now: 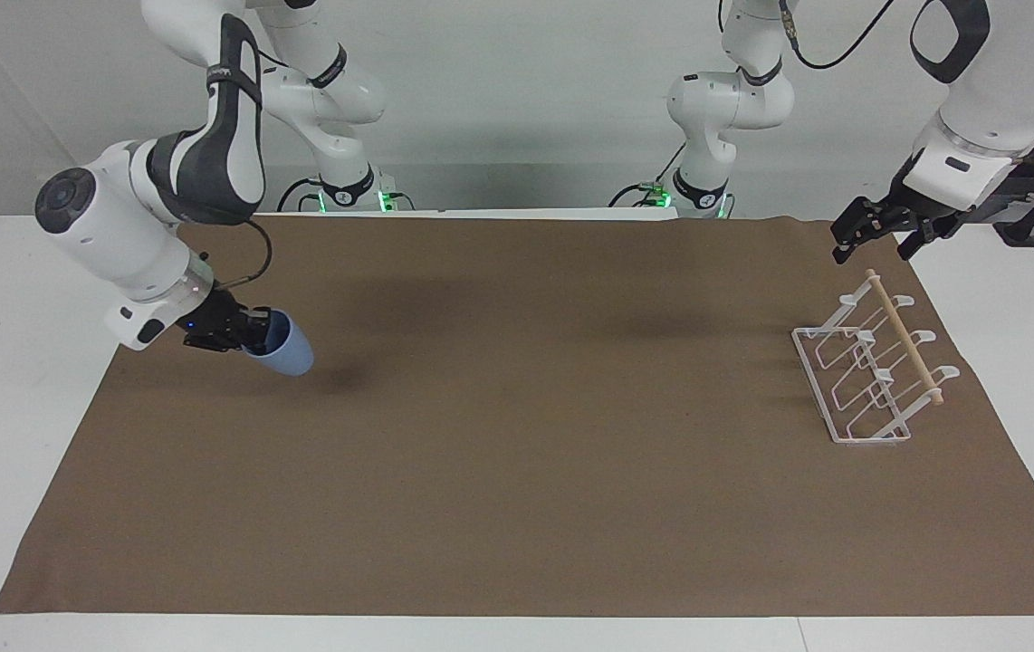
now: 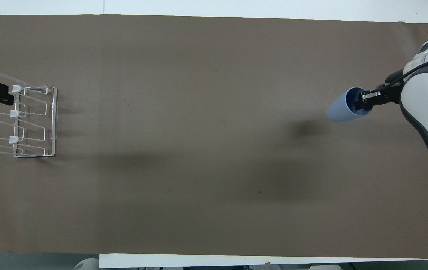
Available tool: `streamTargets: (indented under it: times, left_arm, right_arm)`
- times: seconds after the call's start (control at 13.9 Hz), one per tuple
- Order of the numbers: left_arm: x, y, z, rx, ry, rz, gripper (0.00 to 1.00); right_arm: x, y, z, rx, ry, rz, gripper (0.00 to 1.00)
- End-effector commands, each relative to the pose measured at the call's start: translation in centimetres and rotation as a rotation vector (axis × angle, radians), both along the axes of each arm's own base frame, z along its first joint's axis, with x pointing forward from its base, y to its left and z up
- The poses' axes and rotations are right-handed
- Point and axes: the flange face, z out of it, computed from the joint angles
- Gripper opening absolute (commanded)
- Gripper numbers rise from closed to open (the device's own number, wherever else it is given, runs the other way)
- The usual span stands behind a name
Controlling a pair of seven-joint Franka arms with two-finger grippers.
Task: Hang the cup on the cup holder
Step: 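Lift the blue cup with the right gripper toward the table center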
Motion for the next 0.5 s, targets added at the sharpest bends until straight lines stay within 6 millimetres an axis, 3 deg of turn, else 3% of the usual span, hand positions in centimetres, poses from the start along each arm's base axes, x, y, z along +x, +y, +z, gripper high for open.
streamTargets:
  times: [0.0, 0.14, 0.29, 0.43]
  left_arm:
    - [-1.6, -0.6, 0.8, -0.009, 0.027, 0.011, 1.0]
    - [-1.8, -1.0, 0.9, -0.009, 0.032, 0.02, 1.0]
    - [-2.4, -3.4, 0.4, -0.005, 0.045, 0.055, 1.0]
    - [-3.7, -5.4, -0.7, -0.043, 0.062, 0.233, 1.0]
  right_arm:
    - [-0.2, 1.9, 1.0, 0.235, 0.066, -0.082, 0.0]
    - [-0.8, 4.7, 1.6, 0.354, 0.165, -0.156, 0.0]
    - [-1.1, 8.4, 2.2, 0.456, 0.228, -0.186, 0.0]
    - [-1.6, 13.3, 2.6, 0.472, 0.297, -0.224, 0.0]
